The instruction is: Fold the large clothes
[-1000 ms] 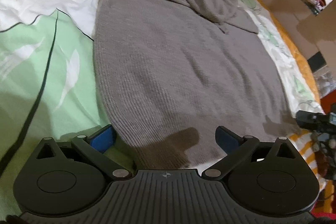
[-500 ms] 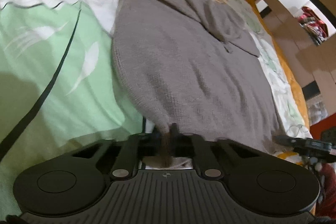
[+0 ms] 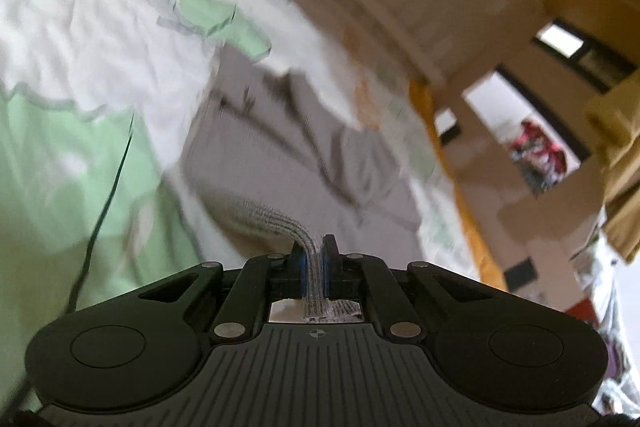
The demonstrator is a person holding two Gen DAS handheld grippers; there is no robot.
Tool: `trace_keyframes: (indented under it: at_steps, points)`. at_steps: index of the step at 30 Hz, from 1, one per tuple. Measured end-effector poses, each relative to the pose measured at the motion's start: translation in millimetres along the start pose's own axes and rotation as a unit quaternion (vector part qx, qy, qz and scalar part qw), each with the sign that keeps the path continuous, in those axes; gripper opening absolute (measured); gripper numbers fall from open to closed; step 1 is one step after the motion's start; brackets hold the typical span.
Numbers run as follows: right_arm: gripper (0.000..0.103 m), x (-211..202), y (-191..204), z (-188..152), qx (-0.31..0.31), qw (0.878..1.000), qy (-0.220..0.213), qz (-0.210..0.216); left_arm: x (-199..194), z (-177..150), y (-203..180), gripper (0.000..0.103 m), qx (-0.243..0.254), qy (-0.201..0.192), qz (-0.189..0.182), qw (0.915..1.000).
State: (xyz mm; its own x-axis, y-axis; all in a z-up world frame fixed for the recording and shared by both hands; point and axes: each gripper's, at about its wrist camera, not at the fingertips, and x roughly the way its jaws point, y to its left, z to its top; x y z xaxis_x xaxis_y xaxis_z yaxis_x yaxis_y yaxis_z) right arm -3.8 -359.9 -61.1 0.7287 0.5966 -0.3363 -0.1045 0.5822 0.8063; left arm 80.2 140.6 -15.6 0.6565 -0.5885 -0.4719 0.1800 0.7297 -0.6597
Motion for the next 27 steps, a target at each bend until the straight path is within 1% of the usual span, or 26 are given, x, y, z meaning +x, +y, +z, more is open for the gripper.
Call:
trace_keyframes:
  at_steps: [2,6,10,12,14,20,24,27]
  points:
    - [0.019,7.4,9.0,11.0,-0.007,1.000,-0.020,0.009,2.7,15.0,-5.5,0.007,0.005,-0.020,-0.006,0.9998]
    - [0.019,25.7,17.7,43.9,-0.022,0.998,-0.050,0.019,18.5,48.4,-17.2,0.007,0.024,-0.055,-0.017,0.9981]
    - [0.019,47.3,23.8,78.4,-0.046,0.996,-0.079,0.018,39.9,81.0,-24.0,0.007,0.042,-0.084,-0.021,0.9953]
    - [0.019,59.9,25.8,96.3,-0.054,0.994,-0.093,0.015,53.1,96.6,-26.5,0.007,0.050,-0.097,-0.015,0.9939]
    - [0.019,74.7,27.1,114.0,-0.069,0.992,-0.106,0.004,68.2,109.7,-28.3,0.007,0.052,-0.104,-0.010,0.9931]
    - [0.019,118.5,16.6,152.4,-0.082,0.989,-0.117,-0.029,121.0,141.0,-21.6,0.007,0.065,-0.105,0.023,0.9921]
    - [0.019,152.8,2.5,171.4,-0.082,0.989,-0.110,-0.061,160.7,152.3,-10.9,0.007,0.071,-0.086,0.056,0.9922]
    - [0.019,174.6,-11.6,179.7,-0.080,0.988,-0.097,-0.084,185.3,157.8,-0.8,0.007,0.080,-0.069,0.078,0.9912]
